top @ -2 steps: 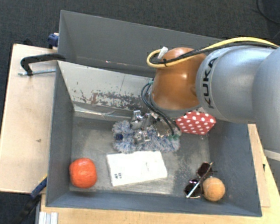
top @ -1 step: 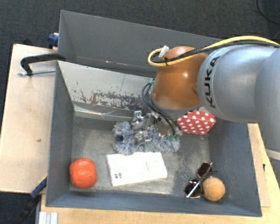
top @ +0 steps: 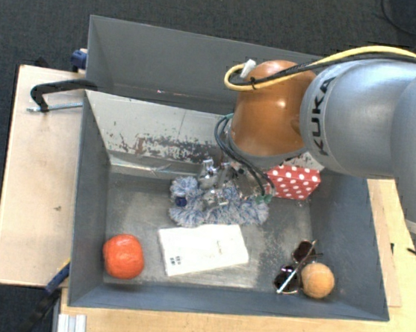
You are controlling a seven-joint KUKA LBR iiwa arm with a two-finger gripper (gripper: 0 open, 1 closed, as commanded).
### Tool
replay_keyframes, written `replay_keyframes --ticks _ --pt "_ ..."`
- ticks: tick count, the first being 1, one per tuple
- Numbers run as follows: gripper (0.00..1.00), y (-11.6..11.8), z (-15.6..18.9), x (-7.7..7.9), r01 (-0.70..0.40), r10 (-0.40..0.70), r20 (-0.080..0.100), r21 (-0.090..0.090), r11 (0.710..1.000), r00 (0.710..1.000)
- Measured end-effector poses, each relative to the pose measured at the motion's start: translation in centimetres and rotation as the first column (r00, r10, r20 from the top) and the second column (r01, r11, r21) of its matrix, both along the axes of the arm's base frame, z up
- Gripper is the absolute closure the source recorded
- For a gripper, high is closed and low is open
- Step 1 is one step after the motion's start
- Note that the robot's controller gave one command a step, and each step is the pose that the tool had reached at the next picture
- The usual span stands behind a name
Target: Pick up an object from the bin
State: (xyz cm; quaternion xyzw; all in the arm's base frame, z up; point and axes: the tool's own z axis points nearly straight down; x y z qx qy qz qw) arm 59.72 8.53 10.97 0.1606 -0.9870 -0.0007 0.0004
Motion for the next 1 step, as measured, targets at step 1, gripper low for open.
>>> replay_keyframes --ticks 1 --pt "1.0 0.06 1.42 0.26 0.001 -0.001 0.01 0.001 1.0 1.0"
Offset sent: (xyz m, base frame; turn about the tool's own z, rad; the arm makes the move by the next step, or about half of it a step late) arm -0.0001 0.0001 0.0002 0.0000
